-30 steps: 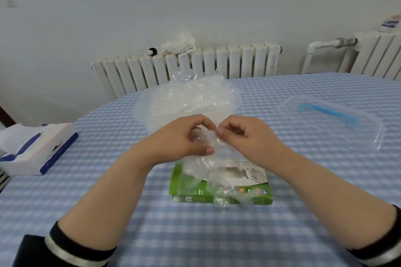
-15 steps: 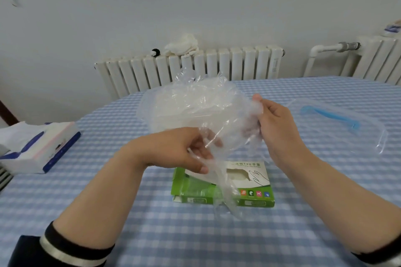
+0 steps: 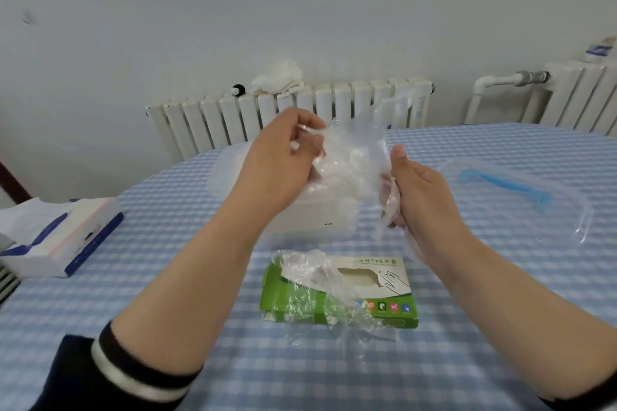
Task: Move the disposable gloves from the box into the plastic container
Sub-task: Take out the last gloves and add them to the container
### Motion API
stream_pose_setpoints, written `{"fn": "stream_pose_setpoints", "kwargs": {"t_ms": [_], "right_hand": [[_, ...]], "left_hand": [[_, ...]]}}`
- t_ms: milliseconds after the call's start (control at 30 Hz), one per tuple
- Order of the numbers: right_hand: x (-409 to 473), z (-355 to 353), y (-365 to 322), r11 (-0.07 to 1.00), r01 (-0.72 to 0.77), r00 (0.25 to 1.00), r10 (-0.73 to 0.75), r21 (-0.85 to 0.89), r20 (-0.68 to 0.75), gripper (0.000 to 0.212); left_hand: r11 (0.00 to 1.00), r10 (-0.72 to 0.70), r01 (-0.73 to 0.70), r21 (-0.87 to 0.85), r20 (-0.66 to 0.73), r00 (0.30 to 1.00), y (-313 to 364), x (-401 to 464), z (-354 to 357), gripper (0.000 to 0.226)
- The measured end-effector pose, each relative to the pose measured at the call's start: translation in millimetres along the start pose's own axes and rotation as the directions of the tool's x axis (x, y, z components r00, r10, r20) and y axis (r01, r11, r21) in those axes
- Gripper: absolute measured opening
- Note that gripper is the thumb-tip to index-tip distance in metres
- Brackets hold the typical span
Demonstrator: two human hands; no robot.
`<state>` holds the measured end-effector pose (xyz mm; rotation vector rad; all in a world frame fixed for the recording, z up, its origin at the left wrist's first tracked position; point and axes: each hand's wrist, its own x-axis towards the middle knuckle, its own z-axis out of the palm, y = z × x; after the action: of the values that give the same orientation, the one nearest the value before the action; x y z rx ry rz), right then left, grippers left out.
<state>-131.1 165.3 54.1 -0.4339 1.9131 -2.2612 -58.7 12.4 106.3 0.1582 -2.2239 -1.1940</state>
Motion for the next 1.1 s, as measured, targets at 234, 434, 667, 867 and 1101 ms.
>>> {"fn": "stream_pose_setpoints", "kwargs": {"t_ms": [234, 434, 667, 867, 1101], "right_hand": [[9, -8, -4, 0.964, -0.227, 0.974, 0.226, 0.14, 0.025, 0.041], [13, -13, -4, 0.935, -0.273, 0.962, 0.272, 0.227, 0.037, 0.039], [11, -11, -3, 0.977, -0.207, 0.956, 0.213, -0.049, 0.203, 0.028], [-2, 0, 8, 0.823, 0.203, 0.877, 0.088, -0.531, 0.472, 0.026], [-26, 16, 41, 0.61, 0.34, 0.823, 0.174, -0.716, 0.54, 0.045]], "left_hand": [[0.969, -0.148, 0.139, 0.205, 0.026, 0.989, -34, 80, -13, 0.015], [0.798, -0.255, 0.215, 0.563, -0.008, 0.967, -77, 100, -32, 0.02], [0.56, -0.118, 0.048, 0.827, 0.023, 0.993, -82, 92, -42, 0.027], [0.54, 0.15, -0.11, 0.834, 0.033, 0.988, -61, 75, -48, 0.044], [0.876, 0.234, -0.217, 0.432, 0.013, 0.972, -26, 12, -33, 0.023]]}}
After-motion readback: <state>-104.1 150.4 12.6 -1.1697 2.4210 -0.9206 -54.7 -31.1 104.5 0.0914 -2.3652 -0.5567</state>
